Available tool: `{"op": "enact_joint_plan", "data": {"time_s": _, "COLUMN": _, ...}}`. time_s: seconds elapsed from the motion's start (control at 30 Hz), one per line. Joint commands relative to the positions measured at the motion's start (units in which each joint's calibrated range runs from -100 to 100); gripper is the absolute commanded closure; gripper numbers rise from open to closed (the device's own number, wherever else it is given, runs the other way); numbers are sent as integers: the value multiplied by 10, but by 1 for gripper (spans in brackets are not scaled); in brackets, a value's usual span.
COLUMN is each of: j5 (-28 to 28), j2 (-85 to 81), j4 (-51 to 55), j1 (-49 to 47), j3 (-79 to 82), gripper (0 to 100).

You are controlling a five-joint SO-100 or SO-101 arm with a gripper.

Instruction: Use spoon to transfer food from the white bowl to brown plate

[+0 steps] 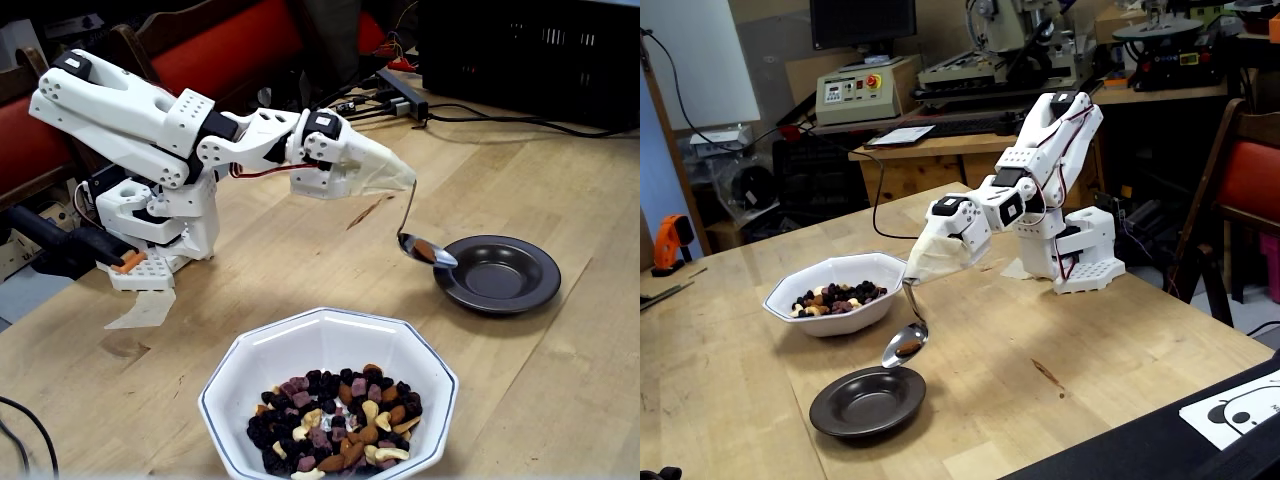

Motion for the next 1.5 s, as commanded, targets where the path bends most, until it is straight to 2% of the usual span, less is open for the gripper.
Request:
{"op": "enact_joint_plan", "data": {"time_s": 0.0, "j5": 2, "j2": 6, "j4": -7, "j1": 3, "j3": -46, "gripper": 98}}
{"op": "enact_joint_plan", "data": {"time_s": 0.33, "j5": 2, "j2": 9, "j4": -4, "j1": 3, "j3": -114, "gripper": 98}}
{"op": "enact_joint_plan", "data": {"time_s": 0.63, "j5": 2, "j2": 11, "j4": -1, "j1": 0, "j3": -118, "gripper": 98}}
{"op": "enact_joint_plan", "data": {"time_s": 0.97, "j5": 2, "j2": 98, "j4": -7, "j1": 1, "j3": -122, "gripper": 98}}
{"op": "enact_joint_plan", "data": {"time_s": 1.47, "j5": 2, "j2": 106, "j4": -7, "j1": 3, "j3": -161, "gripper": 98}}
